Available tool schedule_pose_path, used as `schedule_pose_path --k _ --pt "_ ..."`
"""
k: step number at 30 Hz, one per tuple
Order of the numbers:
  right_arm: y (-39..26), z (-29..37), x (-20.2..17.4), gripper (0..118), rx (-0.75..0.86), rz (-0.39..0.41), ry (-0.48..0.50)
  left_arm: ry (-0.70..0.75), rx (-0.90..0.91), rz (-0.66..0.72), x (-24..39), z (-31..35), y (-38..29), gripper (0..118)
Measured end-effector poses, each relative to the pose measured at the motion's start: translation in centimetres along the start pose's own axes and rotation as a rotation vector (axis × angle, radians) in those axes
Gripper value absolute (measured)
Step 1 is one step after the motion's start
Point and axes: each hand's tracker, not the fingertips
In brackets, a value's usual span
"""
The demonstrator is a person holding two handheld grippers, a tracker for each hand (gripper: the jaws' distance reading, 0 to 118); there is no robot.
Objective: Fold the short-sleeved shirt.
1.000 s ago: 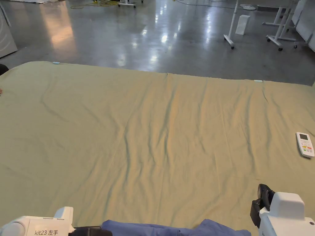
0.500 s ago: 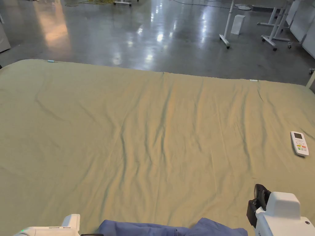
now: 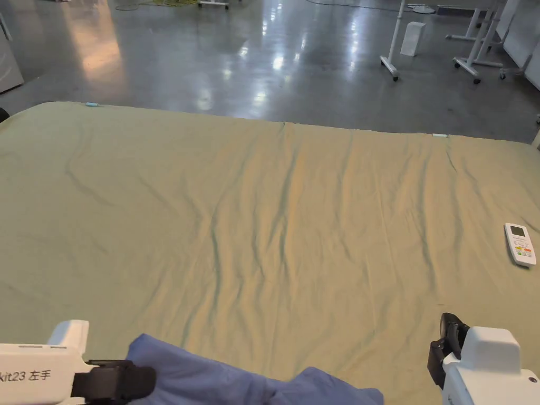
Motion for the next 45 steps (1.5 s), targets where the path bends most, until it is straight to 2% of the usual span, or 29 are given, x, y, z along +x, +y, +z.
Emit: schedule_pose_path --k 3,7,14,20,24,31,34,38,45 --pt "-0.1 -0.1 -0.1 0 0.001 -0.002 0.005 0.192 -0.021 -0.07 1.1 1.8 0.7 14" --pt "0.1 0.2 -0.3 0 0.0 -0.01 0.009 0.257 -0.031 -0.064 3.8 2.5 0.8 14" --pt "-0.6 -0.1 0.0 0 -0.008 -0.023 0.013 0.234 -0.044 -0.055 9.8 0.7 -0.2 14" --pt "-1.1 0.0 0.7 0 -0.013 -0.031 0.003 0.064 -0.083 0.003 13.9 -2.7 -1.1 14" --pt "-1.3 0.2 1.3 0 -0.02 -0.038 -0.009 0.008 -0.126 -0.008 16.6 -6.3 -1.9 14" --pt "-1.6 0.8 2.2 0 -0.034 -0.051 -0.031 -0.038 -0.179 0.107 17.9 -14.2 -3.0 14" --pt "-1.9 0.9 2.5 0 -0.038 -0.052 -0.038 -0.071 -0.185 0.115 18.8 -16.1 -3.1 14" --pt "-1.9 1.1 2.8 0 -0.041 -0.052 -0.049 -0.034 -0.204 0.065 20.4 -17.9 -4.2 15" --pt "-2.0 1.1 2.6 0 -0.047 -0.052 -0.048 -0.015 -0.211 0.097 19.8 -21.2 -5.3 16"
